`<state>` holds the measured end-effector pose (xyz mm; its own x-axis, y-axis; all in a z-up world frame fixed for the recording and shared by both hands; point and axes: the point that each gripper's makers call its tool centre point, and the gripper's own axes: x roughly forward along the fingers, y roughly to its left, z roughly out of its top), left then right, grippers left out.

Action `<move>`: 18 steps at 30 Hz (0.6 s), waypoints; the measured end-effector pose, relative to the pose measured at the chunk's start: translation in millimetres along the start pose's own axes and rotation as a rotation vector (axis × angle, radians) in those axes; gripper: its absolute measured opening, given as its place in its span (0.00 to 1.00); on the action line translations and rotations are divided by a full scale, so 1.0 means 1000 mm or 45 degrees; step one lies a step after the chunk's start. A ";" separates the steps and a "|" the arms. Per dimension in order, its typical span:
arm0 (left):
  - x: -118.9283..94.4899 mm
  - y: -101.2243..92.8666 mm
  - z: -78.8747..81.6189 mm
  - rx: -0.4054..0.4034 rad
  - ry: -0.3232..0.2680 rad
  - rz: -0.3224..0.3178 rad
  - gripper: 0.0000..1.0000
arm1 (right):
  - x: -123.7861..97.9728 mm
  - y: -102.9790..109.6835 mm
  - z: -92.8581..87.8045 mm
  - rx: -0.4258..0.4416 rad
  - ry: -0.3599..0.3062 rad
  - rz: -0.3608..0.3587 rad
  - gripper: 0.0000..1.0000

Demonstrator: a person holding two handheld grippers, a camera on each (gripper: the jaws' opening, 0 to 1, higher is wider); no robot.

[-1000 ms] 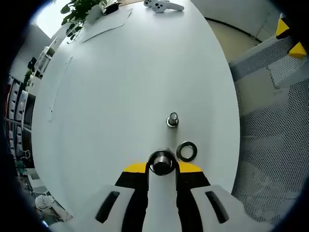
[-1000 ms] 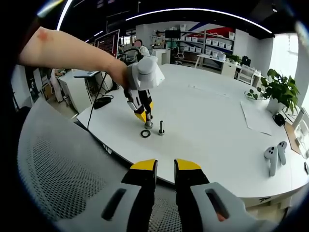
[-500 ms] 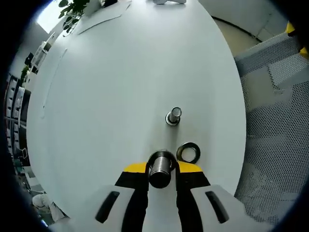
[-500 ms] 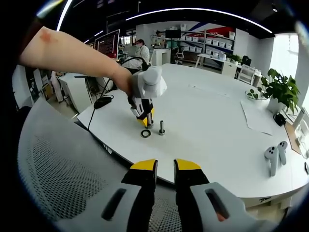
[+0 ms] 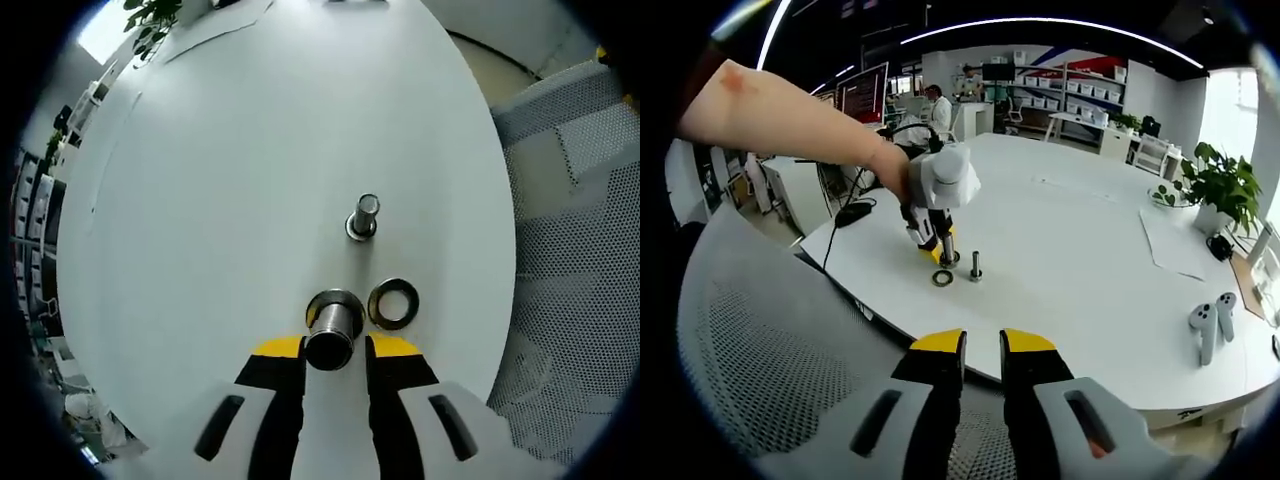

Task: Place the washer onto the threaded stud by aligning its center hole with the stud, sliding it down to the base, and recovering from edge contact or off-axis alignment until the washer reaches the visible bottom stop.

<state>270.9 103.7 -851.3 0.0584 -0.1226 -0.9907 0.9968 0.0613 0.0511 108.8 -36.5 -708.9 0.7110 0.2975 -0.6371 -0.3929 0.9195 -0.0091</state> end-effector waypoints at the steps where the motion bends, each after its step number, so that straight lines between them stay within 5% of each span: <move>1: -0.002 -0.002 -0.002 -0.039 -0.012 -0.014 0.25 | 0.000 0.000 0.000 0.000 0.004 0.000 0.17; 4: -0.006 -0.006 -0.004 -0.097 -0.060 -0.032 0.34 | 0.000 0.001 -0.001 -0.002 0.007 0.003 0.17; 18: -0.014 -0.037 -0.008 -0.274 -0.221 -0.072 0.37 | 0.000 0.001 0.000 -0.004 -0.003 0.006 0.17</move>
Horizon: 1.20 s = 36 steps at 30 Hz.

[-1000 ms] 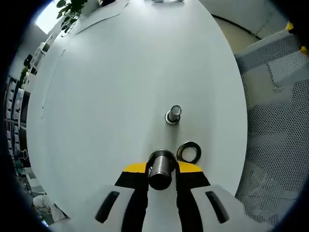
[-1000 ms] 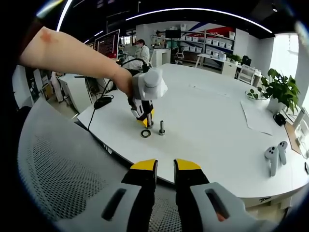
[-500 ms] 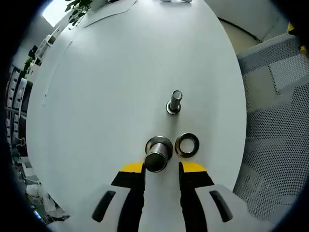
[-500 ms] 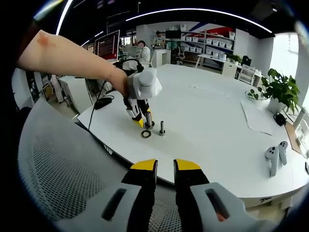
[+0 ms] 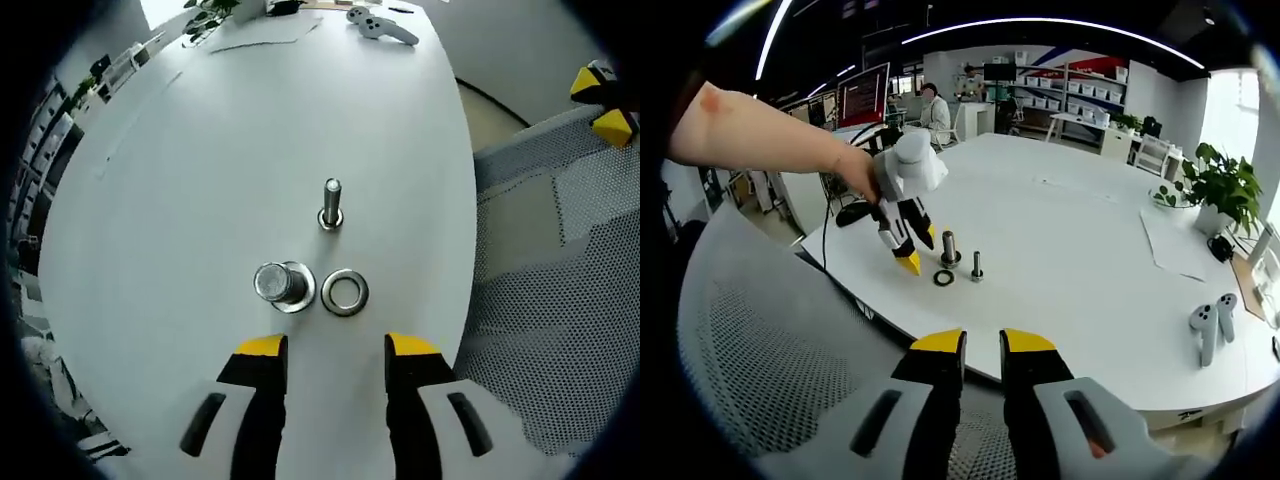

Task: Place the washer onto the threaded stud by aligning its center hole with the stud, sliding it down to the base, and recovering from edge contact or off-axis alignment until the washer reaches the visible bottom stop.

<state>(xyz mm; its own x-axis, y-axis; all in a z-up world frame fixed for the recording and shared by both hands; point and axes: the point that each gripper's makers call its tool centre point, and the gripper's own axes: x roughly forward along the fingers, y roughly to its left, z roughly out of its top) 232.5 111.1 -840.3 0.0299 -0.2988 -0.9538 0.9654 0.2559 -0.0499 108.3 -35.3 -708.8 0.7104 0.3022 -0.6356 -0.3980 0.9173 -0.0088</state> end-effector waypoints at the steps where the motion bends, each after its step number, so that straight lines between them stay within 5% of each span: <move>1: 0.002 -0.001 0.001 -0.008 -0.011 -0.002 0.37 | 0.000 0.000 0.000 0.000 0.000 0.000 0.17; 17: 0.025 -0.012 0.013 -0.076 -0.091 -0.013 0.36 | 0.000 0.000 0.000 0.003 0.003 0.000 0.17; 36: 0.033 -0.020 0.023 0.134 -0.087 0.041 0.27 | 0.000 -0.001 -0.002 -0.001 0.012 -0.004 0.16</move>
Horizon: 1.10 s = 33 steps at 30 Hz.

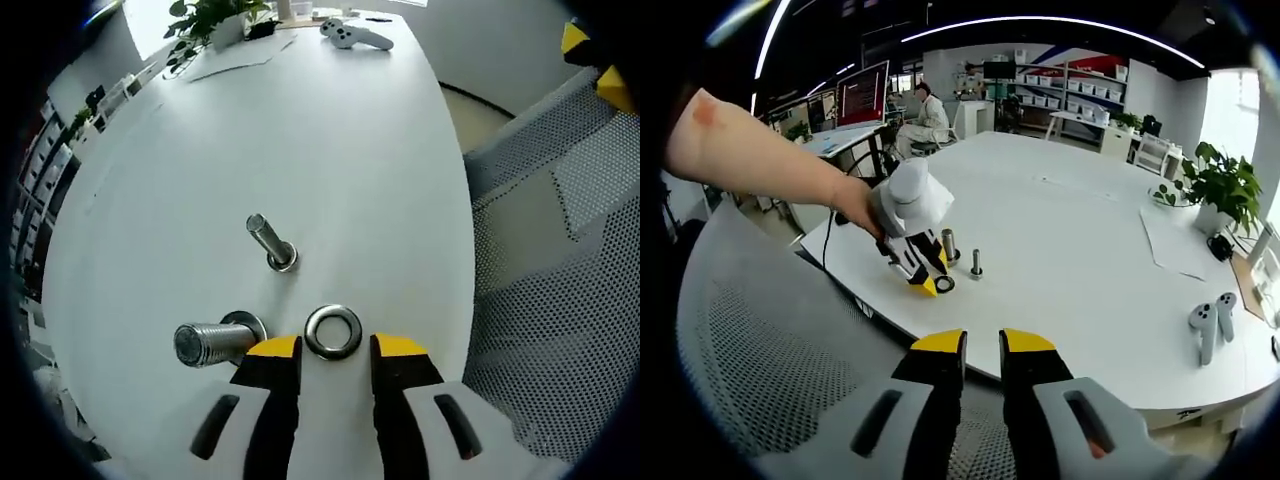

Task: Place the washer onto the threaded stud by aligning its center hole with the stud, sliding it down to the base, and recovering from edge contact or off-axis alignment until the washer reaches the visible bottom stop.

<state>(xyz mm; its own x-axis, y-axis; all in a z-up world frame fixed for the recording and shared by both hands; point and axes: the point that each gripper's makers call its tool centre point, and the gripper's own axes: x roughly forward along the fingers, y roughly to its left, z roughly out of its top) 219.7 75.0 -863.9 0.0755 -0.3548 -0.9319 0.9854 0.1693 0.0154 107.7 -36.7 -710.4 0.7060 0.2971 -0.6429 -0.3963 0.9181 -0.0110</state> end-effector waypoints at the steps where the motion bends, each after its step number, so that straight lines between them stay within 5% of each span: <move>1: 0.000 0.000 0.000 0.002 0.001 -0.003 0.27 | 0.000 0.000 0.000 0.000 0.000 0.000 0.16; 14: 0.002 -0.008 0.007 0.220 0.019 -0.031 0.21 | 0.000 0.000 0.001 0.000 -0.006 0.001 0.16; 20: 0.002 -0.008 0.006 0.206 0.057 -0.052 0.21 | -0.001 0.000 0.001 -0.001 -0.008 0.002 0.16; 26: 0.001 -0.001 0.000 0.144 0.120 -0.045 0.36 | 0.000 0.001 0.001 -0.002 -0.009 0.006 0.16; 33: 0.001 -0.004 0.000 0.143 0.115 -0.055 0.34 | 0.000 0.001 0.001 0.000 -0.013 0.011 0.16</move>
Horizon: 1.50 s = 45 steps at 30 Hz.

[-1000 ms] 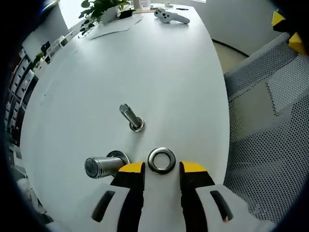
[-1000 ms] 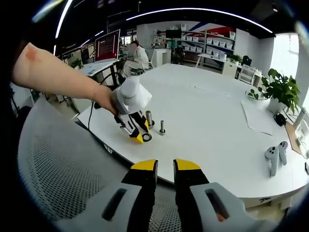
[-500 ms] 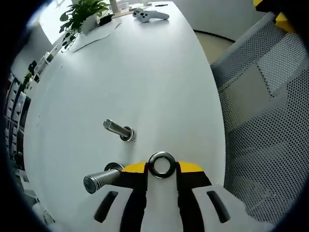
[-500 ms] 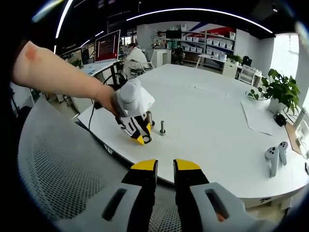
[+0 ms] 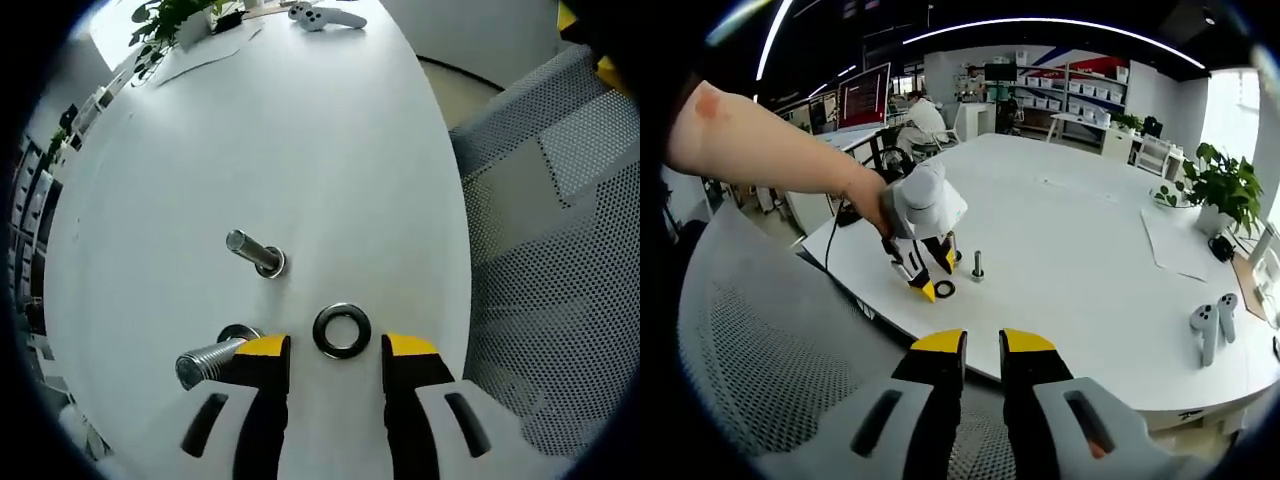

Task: Place the washer onto the threaded stud by aligning its center hole with the stud, sliding it down to the base, and recovering from edge contact or off-axis alignment until the washer reaches the visible bottom stop.

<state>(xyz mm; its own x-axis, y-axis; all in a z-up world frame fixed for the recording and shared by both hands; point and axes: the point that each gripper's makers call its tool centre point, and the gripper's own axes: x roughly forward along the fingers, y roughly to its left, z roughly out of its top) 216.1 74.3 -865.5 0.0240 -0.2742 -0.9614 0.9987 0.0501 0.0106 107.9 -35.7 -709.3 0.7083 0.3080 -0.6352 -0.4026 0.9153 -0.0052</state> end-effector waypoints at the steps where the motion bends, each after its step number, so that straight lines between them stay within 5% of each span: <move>1: 0.000 0.000 0.000 0.003 0.002 0.000 0.34 | 0.000 0.000 0.000 -0.001 0.000 0.001 0.16; 7: 0.000 -0.001 0.000 0.008 0.008 -0.005 0.32 | 0.000 0.001 0.000 0.001 -0.002 0.003 0.16; 11: 0.001 -0.001 0.004 -0.006 -0.007 0.003 0.21 | 0.000 0.001 0.001 0.003 -0.004 0.003 0.16; 22: 0.002 -0.003 0.007 0.080 0.021 0.014 0.20 | 0.000 0.001 0.001 0.006 -0.009 0.002 0.16; 30: -0.002 -0.001 0.007 0.088 -0.033 0.152 0.19 | 0.000 0.000 0.001 0.009 -0.015 0.003 0.16; 45: -0.049 -0.004 0.015 0.011 -0.144 0.170 0.19 | -0.001 0.001 0.003 0.010 -0.030 0.008 0.16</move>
<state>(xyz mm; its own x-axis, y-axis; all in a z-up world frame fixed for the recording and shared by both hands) 211.6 73.0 -814.2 0.1609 -0.3717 -0.9143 0.9866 0.0849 0.1391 108.8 -34.1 -706.5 0.7191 0.3195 -0.6171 -0.4027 0.9153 0.0047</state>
